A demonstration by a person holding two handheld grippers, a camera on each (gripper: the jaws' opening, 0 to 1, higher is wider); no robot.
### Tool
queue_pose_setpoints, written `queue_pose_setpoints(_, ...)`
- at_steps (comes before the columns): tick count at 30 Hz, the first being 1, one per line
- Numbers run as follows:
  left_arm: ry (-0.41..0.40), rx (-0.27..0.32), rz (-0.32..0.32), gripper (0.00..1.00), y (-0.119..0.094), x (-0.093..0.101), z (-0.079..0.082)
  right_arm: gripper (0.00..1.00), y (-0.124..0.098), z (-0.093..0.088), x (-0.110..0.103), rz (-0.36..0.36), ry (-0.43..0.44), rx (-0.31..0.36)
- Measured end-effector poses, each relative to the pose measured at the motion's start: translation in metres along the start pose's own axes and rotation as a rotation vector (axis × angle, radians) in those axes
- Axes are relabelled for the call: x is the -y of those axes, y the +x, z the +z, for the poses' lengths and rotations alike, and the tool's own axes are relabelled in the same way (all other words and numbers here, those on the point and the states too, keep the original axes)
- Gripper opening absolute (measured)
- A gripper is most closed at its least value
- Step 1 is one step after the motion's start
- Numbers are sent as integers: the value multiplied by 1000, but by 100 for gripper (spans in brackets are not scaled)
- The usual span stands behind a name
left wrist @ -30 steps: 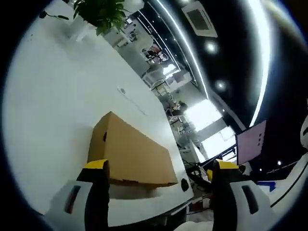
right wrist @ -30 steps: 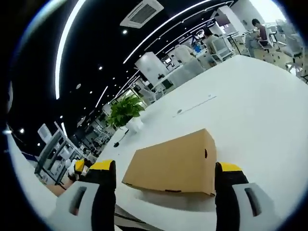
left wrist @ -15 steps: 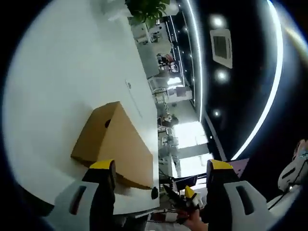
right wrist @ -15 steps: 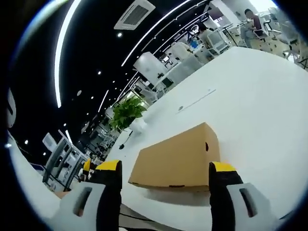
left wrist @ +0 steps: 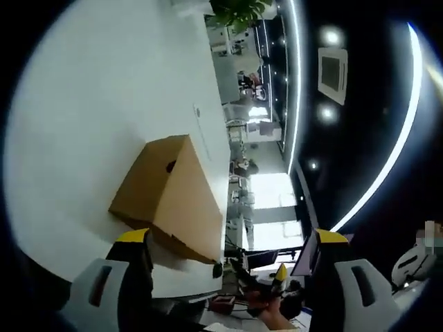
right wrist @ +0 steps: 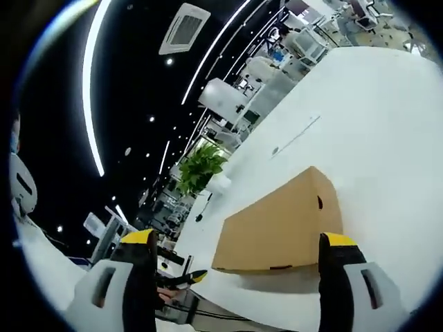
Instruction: Operate the shoe box by opening the lid, removing the specified soft item, and placing it in the target area until the item is outside and the box remains undamaged.
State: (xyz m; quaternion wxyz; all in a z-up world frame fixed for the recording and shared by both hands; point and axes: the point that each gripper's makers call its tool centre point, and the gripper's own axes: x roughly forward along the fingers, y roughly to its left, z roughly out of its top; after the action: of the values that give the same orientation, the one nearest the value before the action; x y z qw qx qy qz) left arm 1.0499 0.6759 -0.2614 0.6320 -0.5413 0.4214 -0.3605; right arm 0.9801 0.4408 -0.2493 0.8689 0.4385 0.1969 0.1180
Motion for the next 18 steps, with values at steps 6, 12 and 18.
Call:
queue_pose_setpoints(6, -35, 64, 17, 94, -3, -8, 9, 91, -3, -3, 17, -58, -45, -34)
queue_pose_setpoints(12, 61, 27, 74, 90, -5, -20, 3, 100, -4, -13, 32, -104, -1, -80)
queue_pose_setpoints(18, 64, -2, 80, 85, -4, -26, 2, 100, 2, -12, 38, -96, -10, -79)
